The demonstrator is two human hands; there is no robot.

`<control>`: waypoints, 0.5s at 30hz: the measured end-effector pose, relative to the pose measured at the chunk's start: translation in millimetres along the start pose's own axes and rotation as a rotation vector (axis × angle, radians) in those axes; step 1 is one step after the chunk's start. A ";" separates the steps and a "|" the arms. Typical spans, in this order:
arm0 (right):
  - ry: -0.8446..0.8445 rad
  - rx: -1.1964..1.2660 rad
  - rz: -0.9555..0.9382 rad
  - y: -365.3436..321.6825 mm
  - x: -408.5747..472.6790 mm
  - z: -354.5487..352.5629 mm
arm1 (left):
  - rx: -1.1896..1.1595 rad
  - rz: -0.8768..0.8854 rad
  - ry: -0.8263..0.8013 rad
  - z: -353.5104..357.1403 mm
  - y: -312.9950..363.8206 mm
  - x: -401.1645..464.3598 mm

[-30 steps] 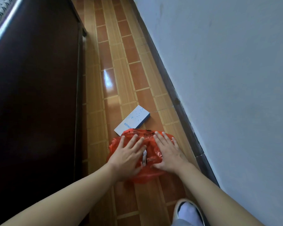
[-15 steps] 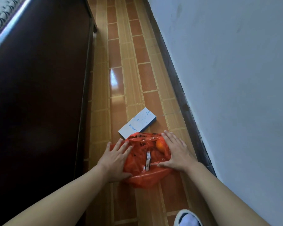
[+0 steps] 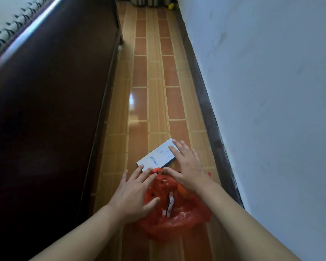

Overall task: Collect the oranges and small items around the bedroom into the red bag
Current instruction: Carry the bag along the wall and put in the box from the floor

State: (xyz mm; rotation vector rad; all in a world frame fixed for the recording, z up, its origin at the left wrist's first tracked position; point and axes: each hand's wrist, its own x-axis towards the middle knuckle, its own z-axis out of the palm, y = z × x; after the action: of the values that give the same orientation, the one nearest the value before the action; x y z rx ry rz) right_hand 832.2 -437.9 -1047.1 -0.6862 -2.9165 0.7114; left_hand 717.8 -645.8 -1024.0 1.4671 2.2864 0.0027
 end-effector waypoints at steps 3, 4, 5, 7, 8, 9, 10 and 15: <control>-0.058 -0.109 -0.021 6.9 40.5 4.8 | 0.012 -0.039 0.011 0.9 -6.2 1.8; -0.116 -0.155 -0.027 9.7 51.7 7.0 | 0.012 -0.051 0.016 1.6 -9.1 2.0; -0.179 -0.206 -0.037 13.1 62.1 9.3 | 0.006 -0.062 0.023 2.4 -12.3 2.3; -0.283 -0.318 -0.081 19.3 79.8 13.4 | -0.019 -0.085 0.025 3.8 -19.2 3.0; -0.321 -0.365 -0.106 21.9 86.3 16.1 | -0.031 -0.093 0.018 4.5 -21.9 3.1; -0.357 -0.403 -0.123 24.1 91.1 19.6 | -0.035 -0.098 0.012 5.6 -23.9 3.3; -0.392 -0.433 -0.135 25.6 94.5 23.6 | -0.035 -0.103 0.007 7.0 -25.6 3.6; -0.413 -0.508 -0.166 31.4 96.8 41.7 | -0.037 -0.117 -0.011 13.0 -27.9 8.2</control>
State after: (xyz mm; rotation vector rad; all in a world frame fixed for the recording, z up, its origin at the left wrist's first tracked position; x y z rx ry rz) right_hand 751.2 -388.4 -1102.7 -0.3397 -3.5249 0.0888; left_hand 695.2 -653.9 -1044.9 1.3104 2.3471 0.0035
